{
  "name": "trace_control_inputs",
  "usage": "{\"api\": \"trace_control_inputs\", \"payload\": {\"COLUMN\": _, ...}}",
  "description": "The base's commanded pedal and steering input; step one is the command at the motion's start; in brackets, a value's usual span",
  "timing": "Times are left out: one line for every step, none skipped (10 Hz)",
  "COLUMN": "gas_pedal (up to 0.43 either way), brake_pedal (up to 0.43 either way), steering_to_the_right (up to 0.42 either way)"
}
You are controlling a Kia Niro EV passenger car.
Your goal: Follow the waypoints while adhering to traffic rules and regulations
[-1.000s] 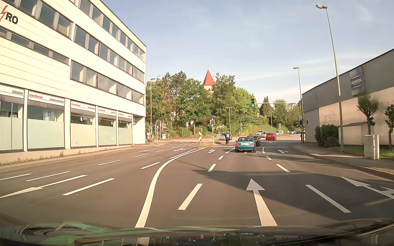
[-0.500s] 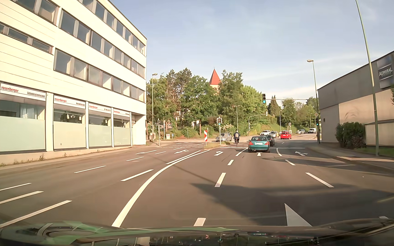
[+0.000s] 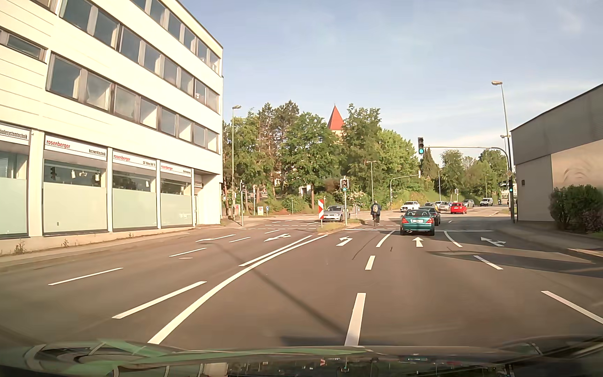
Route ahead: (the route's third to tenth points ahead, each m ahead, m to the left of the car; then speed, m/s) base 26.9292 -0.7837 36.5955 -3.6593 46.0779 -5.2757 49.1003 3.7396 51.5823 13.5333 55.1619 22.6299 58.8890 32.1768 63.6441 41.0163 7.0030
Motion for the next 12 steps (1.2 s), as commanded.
{"api": "trace_control_inputs", "payload": {"gas_pedal": 0.028, "brake_pedal": 0.0, "steering_to_the_right": -0.01}}
{"api": "trace_control_inputs", "payload": {"gas_pedal": 0.028, "brake_pedal": 0.0, "steering_to_the_right": -0.005}}
{"api": "trace_control_inputs", "payload": {"gas_pedal": 0.028, "brake_pedal": 0.0, "steering_to_the_right": -0.001}}
{"api": "trace_control_inputs", "payload": {"gas_pedal": 0.02, "brake_pedal": 0.0, "steering_to_the_right": 0.003}}
{"api": "trace_control_inputs", "payload": {"gas_pedal": 0.02, "brake_pedal": 0.0, "steering_to_the_right": 0.006}}
{"api": "trace_control_inputs", "payload": {"gas_pedal": 0.02, "brake_pedal": 0.0, "steering_to_the_right": 0.01}}
{"api": "trace_control_inputs", "payload": {"gas_pedal": 0.02, "brake_pedal": 0.0, "steering_to_the_right": 0.016}}
{"api": "trace_control_inputs", "payload": {"gas_pedal": 0.02, "brake_pedal": 0.0, "steering_to_the_right": 0.023}}
{"api": "trace_control_inputs", "payload": {"gas_pedal": 0.02, "brake_pedal": 0.0, "steering_to_the_right": 0.03}}
{"api": "trace_control_inputs", "payload": {"gas_pedal": 0.02, "brake_pedal": 0.0, "steering_to_the_right": 0.036}}
{"api": "trace_control_inputs", "payload": {"gas_pedal": 0.02, "brake_pedal": 0.0, "steering_to_the_right": 0.04}}
{"api": "trace_control_inputs", "payload": {"gas_pedal": 0.02, "brake_pedal": 0.0, "steering_to_the_right": 0.043}}
